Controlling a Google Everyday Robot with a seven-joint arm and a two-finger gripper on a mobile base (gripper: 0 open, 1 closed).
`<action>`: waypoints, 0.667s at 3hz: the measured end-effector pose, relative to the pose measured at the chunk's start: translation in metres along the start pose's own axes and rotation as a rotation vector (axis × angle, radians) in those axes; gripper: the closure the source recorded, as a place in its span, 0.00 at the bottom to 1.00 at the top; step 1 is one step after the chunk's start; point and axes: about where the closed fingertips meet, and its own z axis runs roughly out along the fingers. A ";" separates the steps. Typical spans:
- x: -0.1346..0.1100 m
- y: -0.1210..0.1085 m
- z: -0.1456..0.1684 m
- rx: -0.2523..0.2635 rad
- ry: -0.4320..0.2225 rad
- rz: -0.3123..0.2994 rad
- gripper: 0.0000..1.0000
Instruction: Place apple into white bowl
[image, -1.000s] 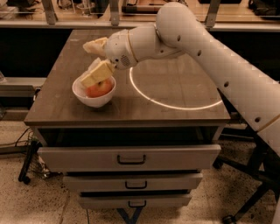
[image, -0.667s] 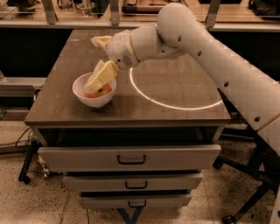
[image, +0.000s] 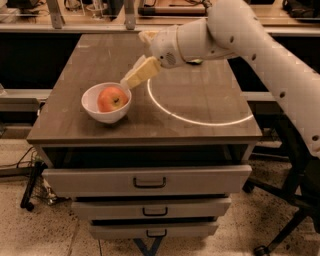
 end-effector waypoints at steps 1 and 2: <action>0.013 -0.058 -0.067 0.222 0.054 0.041 0.00; -0.006 -0.125 -0.184 0.623 0.145 0.032 0.00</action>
Offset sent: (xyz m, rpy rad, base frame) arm 0.0851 -0.2823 0.1727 -0.0814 -0.3345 -0.9213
